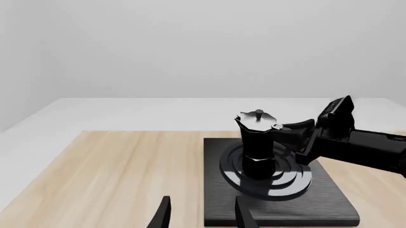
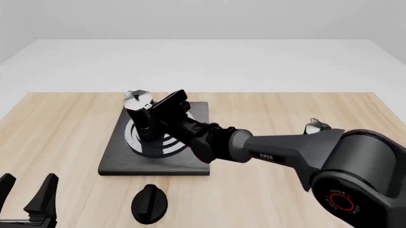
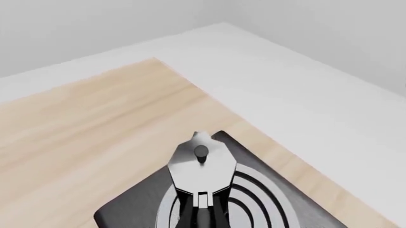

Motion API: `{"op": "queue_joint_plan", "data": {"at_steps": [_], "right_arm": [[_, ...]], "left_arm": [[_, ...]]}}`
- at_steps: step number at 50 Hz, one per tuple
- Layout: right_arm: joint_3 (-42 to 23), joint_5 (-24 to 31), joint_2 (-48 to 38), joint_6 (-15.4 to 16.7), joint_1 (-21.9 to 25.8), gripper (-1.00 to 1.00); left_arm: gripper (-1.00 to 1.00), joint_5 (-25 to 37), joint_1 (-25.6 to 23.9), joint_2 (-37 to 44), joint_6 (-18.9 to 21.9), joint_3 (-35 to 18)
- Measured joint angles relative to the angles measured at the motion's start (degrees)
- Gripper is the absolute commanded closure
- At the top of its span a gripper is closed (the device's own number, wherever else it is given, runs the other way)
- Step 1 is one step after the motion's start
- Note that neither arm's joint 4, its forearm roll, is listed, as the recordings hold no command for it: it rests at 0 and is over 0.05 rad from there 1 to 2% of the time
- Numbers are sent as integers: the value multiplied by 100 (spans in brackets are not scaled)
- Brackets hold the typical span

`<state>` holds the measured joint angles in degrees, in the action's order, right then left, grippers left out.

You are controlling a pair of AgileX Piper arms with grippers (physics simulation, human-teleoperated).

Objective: Put both moka pots on the stove.

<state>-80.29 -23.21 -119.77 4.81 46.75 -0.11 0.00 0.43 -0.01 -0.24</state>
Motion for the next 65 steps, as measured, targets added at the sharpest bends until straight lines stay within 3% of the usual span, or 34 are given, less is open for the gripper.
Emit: {"op": "queue_joint_plan", "data": {"at_steps": [20, 21, 45, 65], "right_arm": [[-7, -116, -55, -36, -73, 100], [0, -119, -53, -29, -74, -100], [276, 65, 338, 22, -161, -100], [1298, 689, 1873, -64, 187, -100]], "left_arm": [[-100, 0, 0, 0, 0, 0], [-100, 0, 0, 0, 0, 0], [-100, 0, 0, 0, 0, 0], [-100, 0, 0, 0, 0, 0]]}}
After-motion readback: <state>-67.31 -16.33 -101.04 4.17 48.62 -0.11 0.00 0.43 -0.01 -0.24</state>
